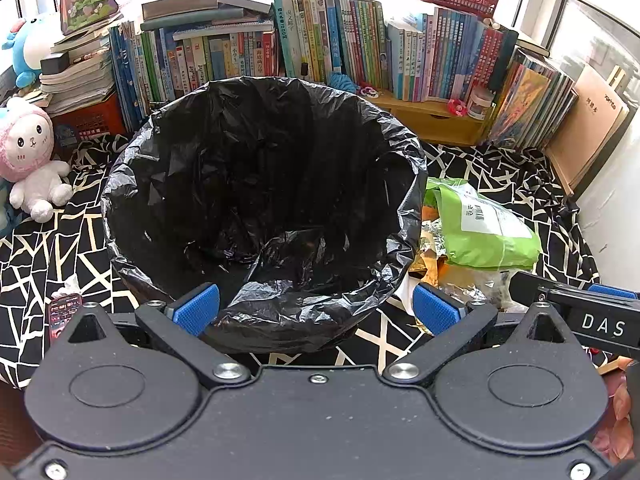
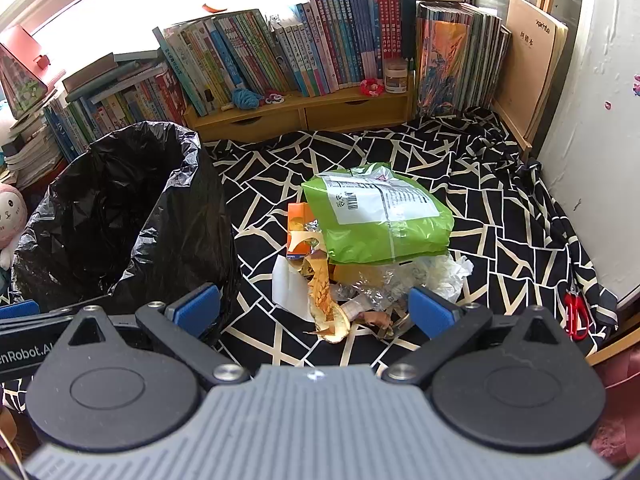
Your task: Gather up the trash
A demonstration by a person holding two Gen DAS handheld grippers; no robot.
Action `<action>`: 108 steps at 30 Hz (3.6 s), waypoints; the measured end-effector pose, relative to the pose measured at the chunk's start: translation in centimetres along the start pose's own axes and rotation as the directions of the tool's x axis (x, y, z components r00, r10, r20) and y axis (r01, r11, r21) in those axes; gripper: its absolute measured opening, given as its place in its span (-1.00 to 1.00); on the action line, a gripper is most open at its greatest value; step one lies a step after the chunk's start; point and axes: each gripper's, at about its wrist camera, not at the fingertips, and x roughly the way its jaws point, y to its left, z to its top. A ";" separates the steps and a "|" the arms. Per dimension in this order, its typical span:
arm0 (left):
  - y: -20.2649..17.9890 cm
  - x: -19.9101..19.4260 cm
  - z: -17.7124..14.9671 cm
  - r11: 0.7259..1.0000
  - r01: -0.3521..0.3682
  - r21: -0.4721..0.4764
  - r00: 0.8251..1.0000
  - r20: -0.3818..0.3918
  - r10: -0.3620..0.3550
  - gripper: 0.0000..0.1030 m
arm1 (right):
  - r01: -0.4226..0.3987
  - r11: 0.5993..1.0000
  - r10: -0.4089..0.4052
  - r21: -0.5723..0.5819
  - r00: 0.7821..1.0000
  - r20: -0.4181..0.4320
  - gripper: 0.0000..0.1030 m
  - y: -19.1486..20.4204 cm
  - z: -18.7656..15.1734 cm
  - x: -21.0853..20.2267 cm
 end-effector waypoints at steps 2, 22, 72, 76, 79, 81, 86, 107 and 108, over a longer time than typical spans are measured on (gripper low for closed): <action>0.0 0.1 0.0 1.000 -0.001 -0.001 1.000 -0.001 0.001 1.00 | 0.000 1.000 0.000 0.000 1.000 0.000 1.00 0.0 0.0 0.1; 0.0 0.4 0.4 1.000 -0.003 0.000 1.000 -0.003 0.003 1.00 | 0.002 1.000 -0.002 0.000 1.000 -0.003 1.00 0.1 0.3 0.5; 1.0 0.0 0.9 0.998 -0.054 -0.012 0.997 0.062 0.055 1.00 | 0.025 0.999 -0.026 0.022 0.999 0.019 1.00 -0.5 0.6 1.1; 2.1 -0.9 1.5 0.996 -0.085 -0.029 0.991 0.098 0.088 1.00 | 0.026 0.999 -0.029 0.043 0.996 0.081 1.00 -1.4 0.9 1.2; 3.0 -1.2 2.0 0.992 -0.117 -0.052 0.986 0.111 0.122 1.00 | 0.024 0.998 -0.031 0.051 0.989 0.143 1.00 -2.2 1.1 1.4; 3.7 -1.3 2.1 0.988 -0.136 -0.071 0.983 0.111 0.143 1.00 | 0.029 0.999 -0.036 0.042 0.985 0.169 1.00 -2.5 1.3 1.7; 5.4 -0.8 2.4 0.980 -0.165 -0.111 0.980 0.095 0.176 1.00 | 0.023 1.000 -0.026 0.021 0.985 0.172 1.00 -3.1 1.9 3.2; 8.7 4.2 2.1 0.925 -0.297 -0.238 0.953 -0.008 0.304 0.94 | 0.165 0.986 -0.163 -0.022 0.983 0.089 1.00 -6.2 2.5 15.4; 8.8 4.4 2.1 0.922 -0.300 -0.243 0.952 -0.014 0.306 0.93 | 0.158 0.987 -0.154 -0.029 0.982 0.107 1.00 -6.1 2.6 15.6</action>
